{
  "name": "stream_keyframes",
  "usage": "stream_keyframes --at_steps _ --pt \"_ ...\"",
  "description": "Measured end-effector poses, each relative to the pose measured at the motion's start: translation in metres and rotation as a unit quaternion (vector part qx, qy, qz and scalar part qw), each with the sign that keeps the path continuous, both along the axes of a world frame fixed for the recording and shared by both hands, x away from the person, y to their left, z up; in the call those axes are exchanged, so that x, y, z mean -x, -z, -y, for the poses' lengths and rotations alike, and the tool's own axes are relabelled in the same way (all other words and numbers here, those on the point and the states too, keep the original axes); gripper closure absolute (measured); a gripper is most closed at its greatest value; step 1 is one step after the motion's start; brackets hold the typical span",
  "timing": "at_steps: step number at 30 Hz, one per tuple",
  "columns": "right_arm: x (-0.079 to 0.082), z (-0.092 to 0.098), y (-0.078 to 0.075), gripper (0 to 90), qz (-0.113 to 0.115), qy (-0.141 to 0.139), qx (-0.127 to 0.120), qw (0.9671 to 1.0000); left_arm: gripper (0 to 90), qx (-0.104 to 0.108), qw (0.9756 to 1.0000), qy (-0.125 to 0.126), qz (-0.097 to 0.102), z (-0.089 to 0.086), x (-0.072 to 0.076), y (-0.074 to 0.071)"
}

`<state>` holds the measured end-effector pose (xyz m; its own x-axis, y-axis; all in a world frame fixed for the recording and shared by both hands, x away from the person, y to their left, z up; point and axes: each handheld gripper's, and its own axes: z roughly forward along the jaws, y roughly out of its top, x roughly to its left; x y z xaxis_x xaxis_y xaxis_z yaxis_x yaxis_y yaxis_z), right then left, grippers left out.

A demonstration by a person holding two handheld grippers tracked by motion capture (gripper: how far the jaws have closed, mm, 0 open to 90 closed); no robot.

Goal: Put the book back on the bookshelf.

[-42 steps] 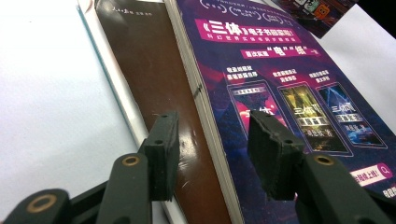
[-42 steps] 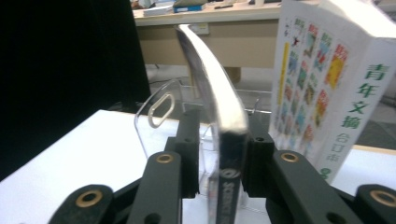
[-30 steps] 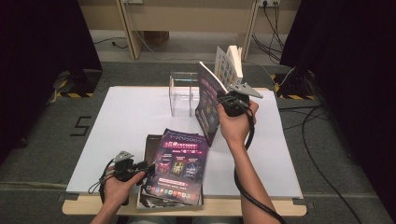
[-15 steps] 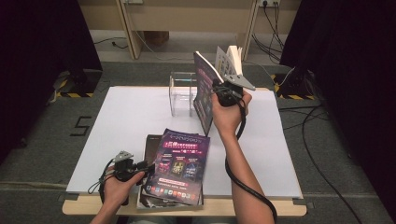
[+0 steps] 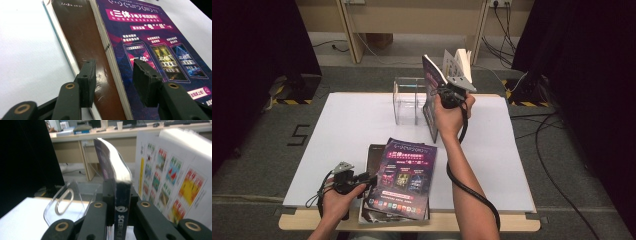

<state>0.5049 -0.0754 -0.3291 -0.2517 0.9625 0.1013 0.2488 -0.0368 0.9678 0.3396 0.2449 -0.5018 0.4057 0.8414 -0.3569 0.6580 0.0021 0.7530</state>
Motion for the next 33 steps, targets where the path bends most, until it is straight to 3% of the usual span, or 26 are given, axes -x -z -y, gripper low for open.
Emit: stream_keyframes --at_steps 14,33 --pt "0.005 0.007 -0.006 72.7 -0.042 -0.021 -0.007 0.9989 53.2 0.0 1.0 0.002 -0.001 0.001 0.001 0.0" --pt "0.019 0.016 -0.006 73.0 -0.049 -0.026 -0.005 0.9984 53.1 -0.002 1.0 0.002 0.0 0.002 0.001 0.0"
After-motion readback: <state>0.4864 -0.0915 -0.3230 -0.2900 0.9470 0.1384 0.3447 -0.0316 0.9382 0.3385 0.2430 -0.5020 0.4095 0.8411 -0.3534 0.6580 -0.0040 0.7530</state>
